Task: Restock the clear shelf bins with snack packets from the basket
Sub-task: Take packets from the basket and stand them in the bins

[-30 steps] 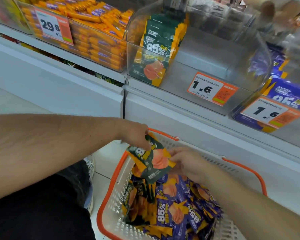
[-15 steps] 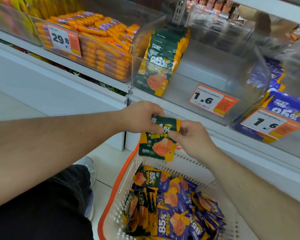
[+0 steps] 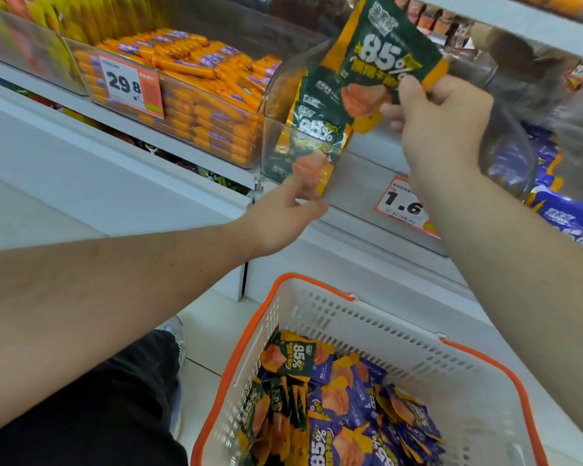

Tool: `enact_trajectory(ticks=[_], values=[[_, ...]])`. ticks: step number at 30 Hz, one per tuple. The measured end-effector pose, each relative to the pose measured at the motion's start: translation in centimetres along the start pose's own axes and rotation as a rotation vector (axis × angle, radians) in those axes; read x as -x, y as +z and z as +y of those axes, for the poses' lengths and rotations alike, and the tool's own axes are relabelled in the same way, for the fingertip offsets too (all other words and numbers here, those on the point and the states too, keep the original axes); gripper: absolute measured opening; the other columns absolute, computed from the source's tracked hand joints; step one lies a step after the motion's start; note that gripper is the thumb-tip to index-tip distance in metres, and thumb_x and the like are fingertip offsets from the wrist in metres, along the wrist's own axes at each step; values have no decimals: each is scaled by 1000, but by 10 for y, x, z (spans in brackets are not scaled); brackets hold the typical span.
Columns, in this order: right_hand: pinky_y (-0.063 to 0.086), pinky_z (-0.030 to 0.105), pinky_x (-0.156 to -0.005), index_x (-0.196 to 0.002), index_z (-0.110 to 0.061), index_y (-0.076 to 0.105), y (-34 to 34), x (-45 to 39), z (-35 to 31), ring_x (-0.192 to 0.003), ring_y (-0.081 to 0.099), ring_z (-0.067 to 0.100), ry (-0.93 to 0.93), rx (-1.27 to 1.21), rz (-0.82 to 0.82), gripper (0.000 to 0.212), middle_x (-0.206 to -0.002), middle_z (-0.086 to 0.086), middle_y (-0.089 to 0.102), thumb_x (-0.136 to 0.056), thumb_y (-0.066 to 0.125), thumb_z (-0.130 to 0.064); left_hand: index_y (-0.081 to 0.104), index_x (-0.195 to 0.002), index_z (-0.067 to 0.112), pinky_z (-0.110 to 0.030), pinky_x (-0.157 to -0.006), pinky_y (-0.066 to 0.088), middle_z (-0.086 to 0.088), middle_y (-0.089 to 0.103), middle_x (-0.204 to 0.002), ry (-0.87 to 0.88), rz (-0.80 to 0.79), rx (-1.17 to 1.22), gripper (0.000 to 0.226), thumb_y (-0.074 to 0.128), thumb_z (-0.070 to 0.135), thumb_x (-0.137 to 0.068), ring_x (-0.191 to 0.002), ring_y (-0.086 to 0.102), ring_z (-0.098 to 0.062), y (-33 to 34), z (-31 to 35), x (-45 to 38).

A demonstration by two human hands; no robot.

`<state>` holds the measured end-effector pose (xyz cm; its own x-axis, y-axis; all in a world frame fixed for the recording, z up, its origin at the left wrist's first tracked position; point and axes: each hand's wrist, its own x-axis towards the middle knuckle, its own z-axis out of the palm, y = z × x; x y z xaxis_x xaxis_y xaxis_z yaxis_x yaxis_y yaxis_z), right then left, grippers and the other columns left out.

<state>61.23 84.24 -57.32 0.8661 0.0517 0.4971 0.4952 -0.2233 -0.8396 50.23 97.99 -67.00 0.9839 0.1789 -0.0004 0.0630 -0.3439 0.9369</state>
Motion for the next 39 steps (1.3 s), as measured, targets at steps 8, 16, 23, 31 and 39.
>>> enact_trajectory(ticks=[8, 16, 23, 31, 39], values=[[61, 33, -70, -95, -14, 60, 41, -31, 9, -79, 72, 19, 398, 226, -345, 12, -95, 8, 70, -87, 65, -21, 33, -145, 21, -28, -100, 40, 8, 41, -145, -23, -91, -109, 55, 53, 39, -98, -120, 50, -12, 9, -2, 3], [53, 27, -54, -122, -7, 51, 56, -18, -1, -68, 69, 29, 631, 503, -663, 26, -109, 20, 67, -101, 44, -21, 34, -145, 20, -28, -98, 40, 2, 39, -148, 3, -91, -200, 57, 57, 38, -96, -129, 46, -15, 12, -3, 3], [39, 36, -79, -87, -16, 68, 33, 38, 16, -90, 60, 29, -450, 649, -74, 17, -91, 3, 68, -83, 54, -25, 41, -141, 21, -24, -92, 41, 5, 50, -139, -79, -224, -358, 52, 60, 31, -93, -116, 53, -14, 12, -12, 6], [41, 32, -58, -66, -13, 58, 3, 197, 125, -62, 48, 17, 59, 571, -517, 24, -65, -2, 53, -90, 55, -18, 57, -124, 15, -29, -94, 40, -7, 57, -134, -202, -745, -846, 30, 51, 30, -99, -114, 53, -18, 22, -29, 23], [29, 28, -43, -59, -17, 40, 11, 297, 180, -45, 39, 16, 765, 711, -1153, 52, -52, 0, 39, -82, 67, -55, 58, -129, 12, -34, -96, 45, -3, 60, -129, -214, -795, -897, 38, 50, 33, -99, -115, 56, -21, 36, -37, 25]])
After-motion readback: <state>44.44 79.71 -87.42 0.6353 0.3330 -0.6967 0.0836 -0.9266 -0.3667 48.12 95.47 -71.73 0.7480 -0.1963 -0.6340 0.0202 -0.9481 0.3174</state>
